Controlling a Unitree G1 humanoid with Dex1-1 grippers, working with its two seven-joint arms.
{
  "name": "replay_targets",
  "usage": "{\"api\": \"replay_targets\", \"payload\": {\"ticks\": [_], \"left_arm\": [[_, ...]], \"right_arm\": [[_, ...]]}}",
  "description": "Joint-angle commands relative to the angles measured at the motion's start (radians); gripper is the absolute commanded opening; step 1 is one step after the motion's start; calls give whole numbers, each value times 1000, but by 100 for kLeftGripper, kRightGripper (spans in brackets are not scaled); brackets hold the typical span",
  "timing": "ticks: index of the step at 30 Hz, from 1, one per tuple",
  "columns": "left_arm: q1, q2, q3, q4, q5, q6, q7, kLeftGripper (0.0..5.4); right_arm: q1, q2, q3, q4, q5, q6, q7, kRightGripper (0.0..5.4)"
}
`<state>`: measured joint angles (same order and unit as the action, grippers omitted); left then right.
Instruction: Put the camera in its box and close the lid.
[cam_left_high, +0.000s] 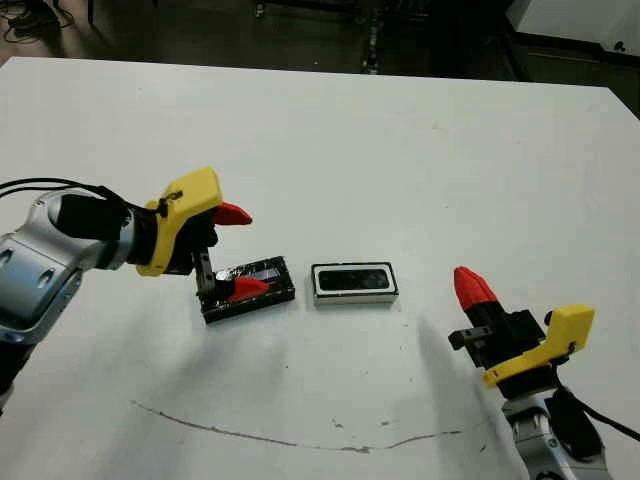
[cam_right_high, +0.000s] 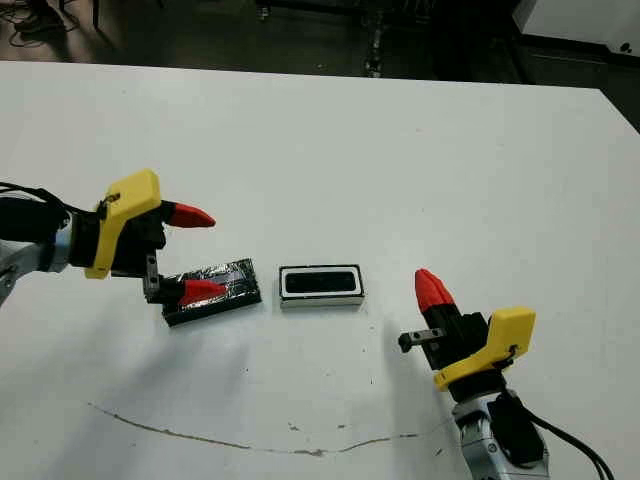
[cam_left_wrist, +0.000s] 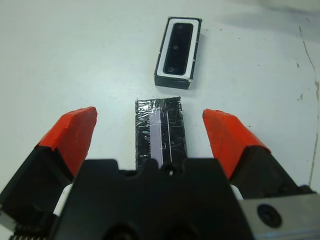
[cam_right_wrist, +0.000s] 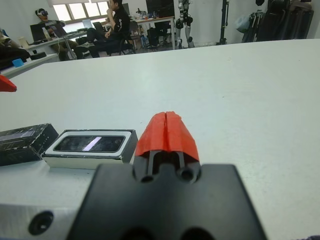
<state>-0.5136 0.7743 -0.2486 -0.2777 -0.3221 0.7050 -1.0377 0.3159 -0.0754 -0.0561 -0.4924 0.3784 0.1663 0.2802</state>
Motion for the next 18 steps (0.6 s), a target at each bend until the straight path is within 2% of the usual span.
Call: {"api": "replay_targets", "payload": {"ticks": [1, 18], "left_arm": [[9, -2, -27, 13, 38, -36, 2, 540], [-3, -13, -83, 54, 120, -70, -9, 540]], "right_arm": [[3, -14, -3, 1, -2, -6, 1, 1], [8, -14, -2, 8, 4, -11, 9, 1]]}}
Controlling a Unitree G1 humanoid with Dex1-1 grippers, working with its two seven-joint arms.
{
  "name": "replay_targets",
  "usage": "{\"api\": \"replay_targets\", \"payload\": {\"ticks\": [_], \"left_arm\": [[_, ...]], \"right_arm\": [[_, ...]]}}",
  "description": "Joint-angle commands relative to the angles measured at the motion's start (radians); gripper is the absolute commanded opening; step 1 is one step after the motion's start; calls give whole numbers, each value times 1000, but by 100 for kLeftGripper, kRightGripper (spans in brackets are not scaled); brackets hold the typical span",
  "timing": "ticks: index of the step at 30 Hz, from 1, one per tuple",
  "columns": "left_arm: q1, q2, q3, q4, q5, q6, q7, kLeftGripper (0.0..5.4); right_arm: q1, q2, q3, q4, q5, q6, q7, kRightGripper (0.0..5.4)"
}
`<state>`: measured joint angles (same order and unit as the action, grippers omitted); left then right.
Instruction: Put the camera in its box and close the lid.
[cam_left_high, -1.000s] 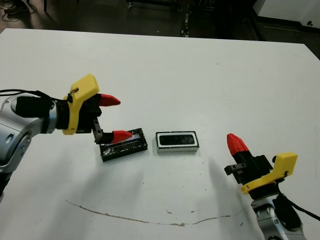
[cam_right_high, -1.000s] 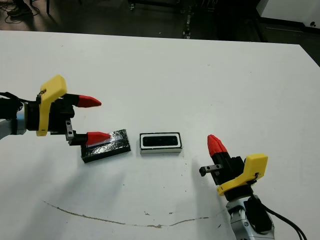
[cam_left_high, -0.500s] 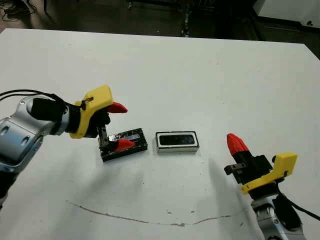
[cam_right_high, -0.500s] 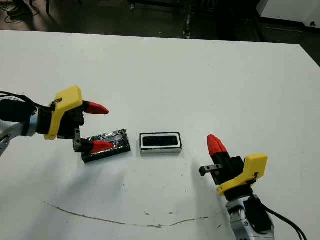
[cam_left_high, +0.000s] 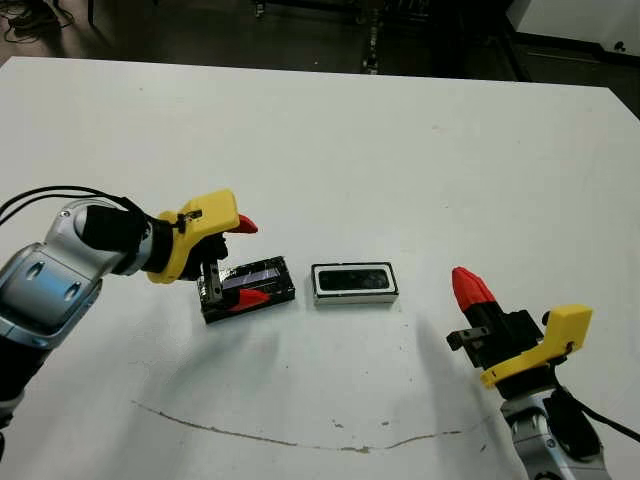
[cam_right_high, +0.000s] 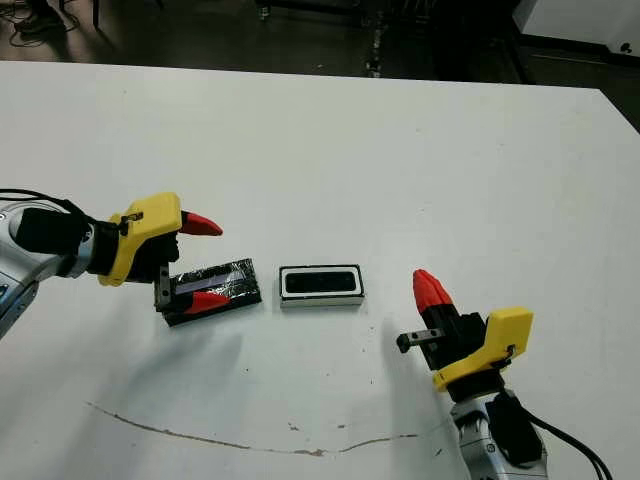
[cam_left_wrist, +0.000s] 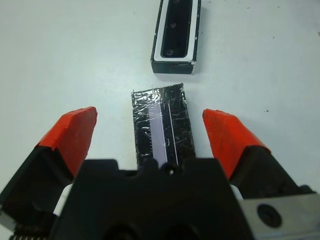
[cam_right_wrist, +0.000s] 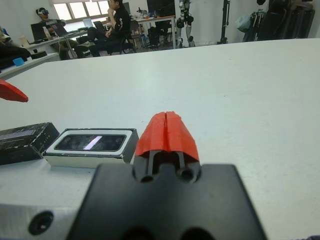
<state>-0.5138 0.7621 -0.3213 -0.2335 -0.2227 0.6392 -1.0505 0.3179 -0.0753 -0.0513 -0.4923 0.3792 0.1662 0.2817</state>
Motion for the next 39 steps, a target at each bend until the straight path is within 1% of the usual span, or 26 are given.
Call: {"api": "replay_targets", "payload": {"ticks": [1, 3, 6, 11, 14, 16, 18, 22, 26, 33, 39], "left_arm": [[-4, -2, -10, 12, 21, 6, 5, 540], [-6, -9, -5, 23, 7, 31, -4, 540], [-3, -9, -12, 35, 23, 6, -8, 540], [-7, -7, -25, 38, 41, 14, -11, 540], [-5, -5, -31, 41, 56, -2, -14, 540], [-4, -7, -33, 50, 64, -12, -16, 540], [-8, -12, -32, 71, 59, -5, -28, 540], [-4, -7, -46, 88, 87, -34, -31, 540], [-12, -6, -53, 88, 85, 6, -48, 540], [4, -6, -62, 106, 110, -52, -55, 540], [13, -6, -73, 141, 150, -98, -51, 540]], "right_arm": [[6, -14, -7, 10, 6, -13, 11, 1], [4, -15, -8, 11, 9, -10, 14, 1], [5, -13, -7, 7, 2, -8, 8, 1], [4, -14, -8, 14, 2, -17, 17, 1], [5, -14, -8, 12, -6, -20, 16, 1], [6, -12, -9, 11, -3, -16, 15, 1], [8, -10, -10, 7, 5, -4, 11, 1], [9, -9, -11, 13, 11, -10, 17, 1], [13, -8, -12, 9, 15, 0, 12, 1], [14, -9, -13, 16, 17, -10, 21, 1], [16, -9, -10, 11, 15, -4, 16, 1]]}}
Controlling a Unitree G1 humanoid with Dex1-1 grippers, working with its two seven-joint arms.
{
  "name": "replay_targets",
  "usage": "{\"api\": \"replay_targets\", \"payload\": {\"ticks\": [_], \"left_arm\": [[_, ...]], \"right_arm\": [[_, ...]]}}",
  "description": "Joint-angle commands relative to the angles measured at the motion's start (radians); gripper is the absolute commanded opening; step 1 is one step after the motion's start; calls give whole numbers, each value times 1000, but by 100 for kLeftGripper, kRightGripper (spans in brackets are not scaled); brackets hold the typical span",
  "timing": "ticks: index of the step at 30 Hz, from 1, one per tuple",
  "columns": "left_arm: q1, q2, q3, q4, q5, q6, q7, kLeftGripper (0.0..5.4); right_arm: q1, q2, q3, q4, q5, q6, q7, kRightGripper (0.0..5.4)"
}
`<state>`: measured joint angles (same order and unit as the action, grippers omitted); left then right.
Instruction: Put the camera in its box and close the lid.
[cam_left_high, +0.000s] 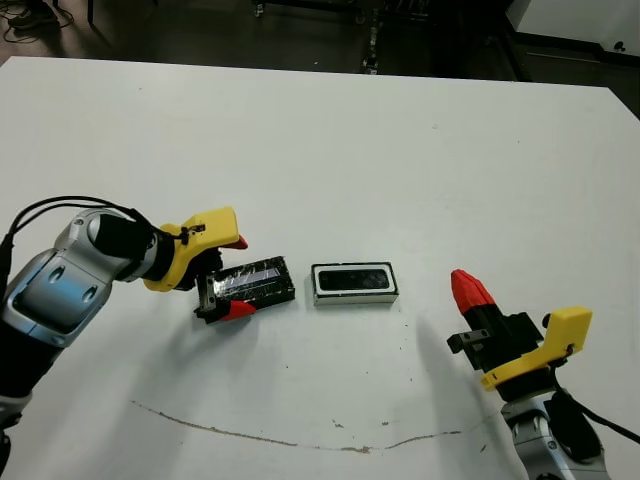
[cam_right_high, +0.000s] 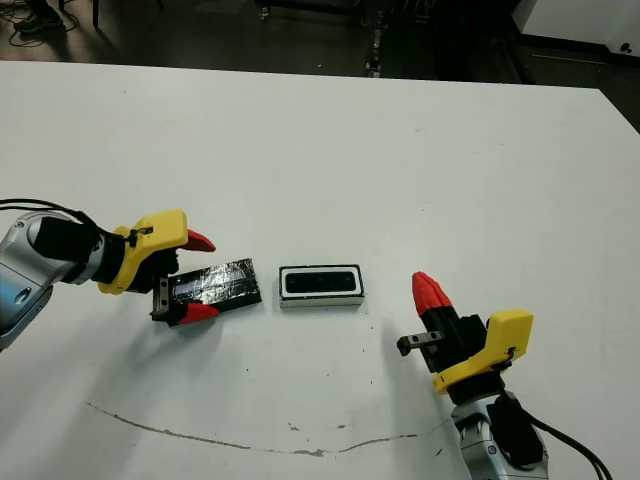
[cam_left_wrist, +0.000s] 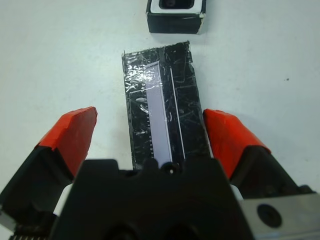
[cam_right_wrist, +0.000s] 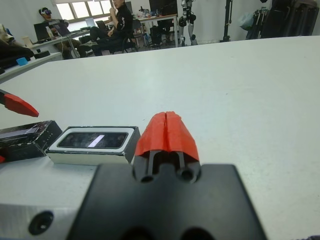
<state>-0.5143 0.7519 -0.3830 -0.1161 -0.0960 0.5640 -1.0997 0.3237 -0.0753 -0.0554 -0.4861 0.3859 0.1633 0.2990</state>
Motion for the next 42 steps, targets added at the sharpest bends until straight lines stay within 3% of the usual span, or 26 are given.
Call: {"api": "replay_targets", "payload": {"ticks": [1, 7, 10, 23, 37, 40, 42], "left_arm": [[14, 3, -11, 27, 26, -13, 1, 540], [28, -18, 14, 16, 17, 94, 51, 540], [33, -19, 19, 6, 10, 126, 64, 513], [37, -10, 15, 31, -24, 71, -7, 320], [17, -19, 28, 43, -54, 126, -2, 316], [-7, -33, 64, 67, -73, 113, 5, 316], [-15, -70, 142, 97, -126, 98, 26, 316]], "right_arm": [[10, -8, -6, 6, 13, 2, -1, 1], [7, -11, -3, 18, 7, -12, 4, 1], [6, -13, -3, 20, 9, -13, 9, 0], [6, -12, -3, 14, 8, 1, 5, 0], [0, -13, -2, 10, 14, 8, 3, 0], [-2, -15, 1, 15, 3, -4, 4, 0], [-3, -15, 1, 15, 4, -1, 3, 0]]}}
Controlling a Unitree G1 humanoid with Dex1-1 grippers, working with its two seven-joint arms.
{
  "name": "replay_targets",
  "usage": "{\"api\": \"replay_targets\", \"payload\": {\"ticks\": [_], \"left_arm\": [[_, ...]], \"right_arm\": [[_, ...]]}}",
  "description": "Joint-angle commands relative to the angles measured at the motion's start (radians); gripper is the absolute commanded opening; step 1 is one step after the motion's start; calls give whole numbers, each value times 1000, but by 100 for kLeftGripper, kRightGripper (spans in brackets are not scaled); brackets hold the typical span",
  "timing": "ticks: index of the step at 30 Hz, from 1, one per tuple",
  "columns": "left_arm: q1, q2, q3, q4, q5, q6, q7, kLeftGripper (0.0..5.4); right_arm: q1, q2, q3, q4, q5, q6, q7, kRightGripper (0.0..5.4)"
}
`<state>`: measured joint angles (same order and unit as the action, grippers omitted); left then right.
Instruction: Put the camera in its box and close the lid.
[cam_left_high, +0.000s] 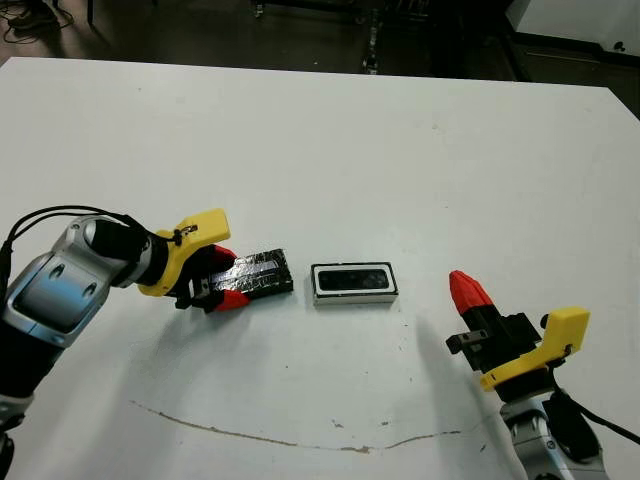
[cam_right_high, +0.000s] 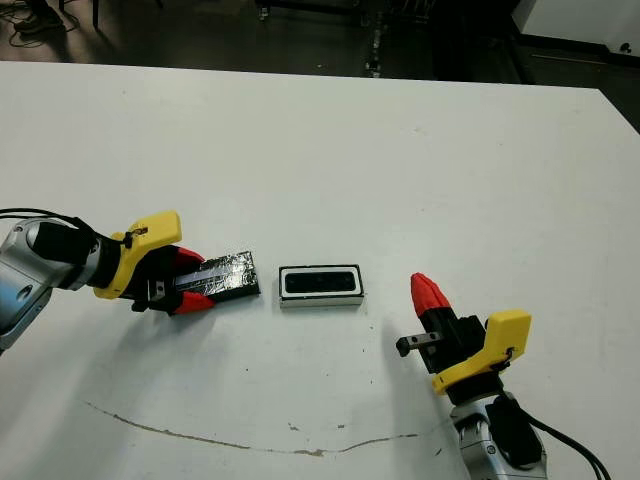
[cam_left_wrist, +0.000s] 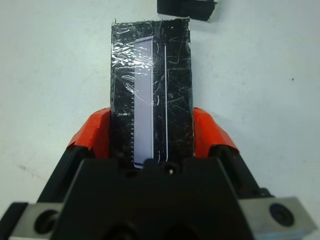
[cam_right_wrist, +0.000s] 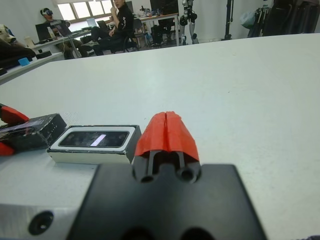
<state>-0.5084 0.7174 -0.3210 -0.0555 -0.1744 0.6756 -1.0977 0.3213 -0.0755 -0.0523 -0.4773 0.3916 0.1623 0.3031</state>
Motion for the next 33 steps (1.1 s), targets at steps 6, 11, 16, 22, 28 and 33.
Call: {"api": "replay_targets", "payload": {"ticks": [6, 11, 16, 22, 28, 33], "left_arm": [[-63, -99, 193, 100, -135, -54, 41, 316], [-71, -125, 177, 130, -145, -65, 33, 316], [-72, -176, 153, 138, -162, -53, 37, 316], [-67, -234, 117, 133, -164, -70, 37, 316], [-26, -262, 65, 102, -152, -66, 52, 316], [-2, -278, 39, 107, -149, -63, 58, 316]], "right_arm": [[-3, -13, 4, 1, 1, 10, -5, 0], [-5, -10, 9, 4, 5, 2, -2, 0], [-3, -14, 11, 0, 3, 5, -3, 0], [-2, -9, 18, -6, -1, 10, -13, 0], [8, -6, 21, -8, -1, 9, -23, 0], [10, -8, 21, -3, -2, 0, -19, 0]]}}
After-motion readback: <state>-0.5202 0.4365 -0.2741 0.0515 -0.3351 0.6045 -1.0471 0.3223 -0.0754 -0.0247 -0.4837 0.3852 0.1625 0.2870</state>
